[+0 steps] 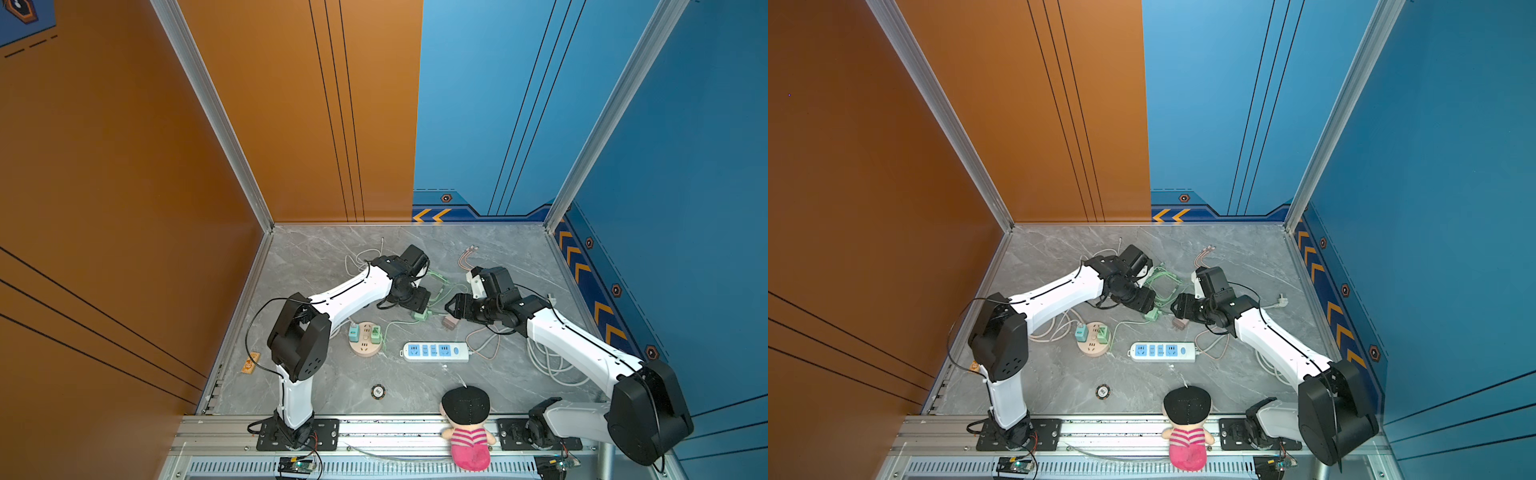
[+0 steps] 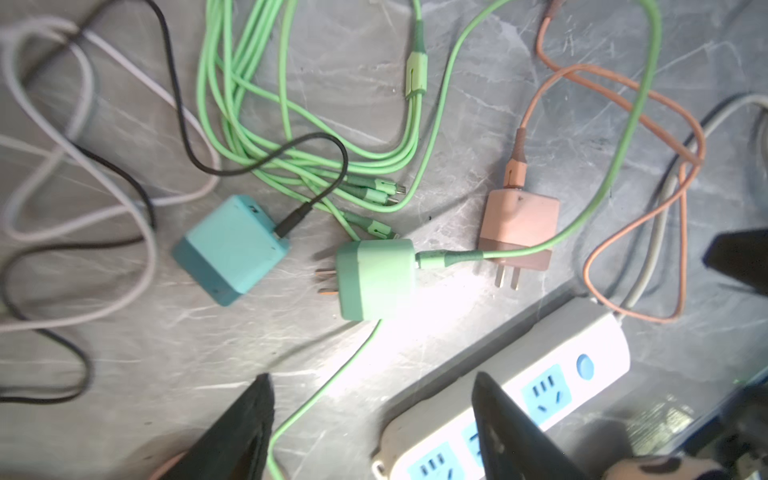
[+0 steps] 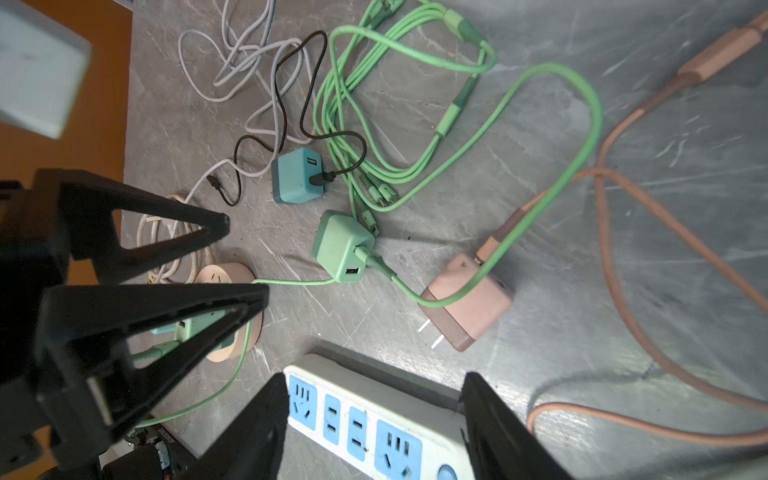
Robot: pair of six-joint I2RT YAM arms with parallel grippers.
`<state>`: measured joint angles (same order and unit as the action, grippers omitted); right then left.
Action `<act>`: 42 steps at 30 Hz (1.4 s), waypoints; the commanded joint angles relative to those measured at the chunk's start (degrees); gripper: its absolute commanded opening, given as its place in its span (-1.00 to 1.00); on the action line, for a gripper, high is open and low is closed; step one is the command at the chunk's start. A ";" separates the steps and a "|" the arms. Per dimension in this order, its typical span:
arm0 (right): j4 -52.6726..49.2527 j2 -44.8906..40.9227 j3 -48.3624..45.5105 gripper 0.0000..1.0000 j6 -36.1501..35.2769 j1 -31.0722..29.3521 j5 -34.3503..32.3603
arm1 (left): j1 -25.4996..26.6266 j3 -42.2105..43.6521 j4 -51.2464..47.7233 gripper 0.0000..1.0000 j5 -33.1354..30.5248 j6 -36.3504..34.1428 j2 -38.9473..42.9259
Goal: Insert the plug
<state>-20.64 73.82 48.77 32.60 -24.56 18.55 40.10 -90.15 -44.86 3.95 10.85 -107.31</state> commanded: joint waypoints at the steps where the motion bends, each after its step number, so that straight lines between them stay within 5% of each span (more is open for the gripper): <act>1: -1.81 -2.04 -0.61 0.37 -4.04 0.81 1.66 | 0.12 -2.29 -8.68 0.55 -5.10 -17.09 0.35; 7: -3.01 -2.50 -2.05 0.37 -6.92 1.53 4.40 | 2.50 -4.59 -11.30 0.56 -10.86 -28.26 -4.96; 15: -3.18 -6.20 -6.07 0.37 -7.55 1.62 3.57 | 3.40 -7.10 -9.47 0.54 -5.97 -33.26 -10.13; 42: -2.71 -15.29 -12.86 0.40 -3.45 3.14 -0.23 | 5.43 -12.34 -6.97 0.26 -4.40 -38.54 -19.40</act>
<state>-22.55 59.07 36.95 27.51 -21.74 19.07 45.39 -101.89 -51.51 -1.76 -27.20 -124.64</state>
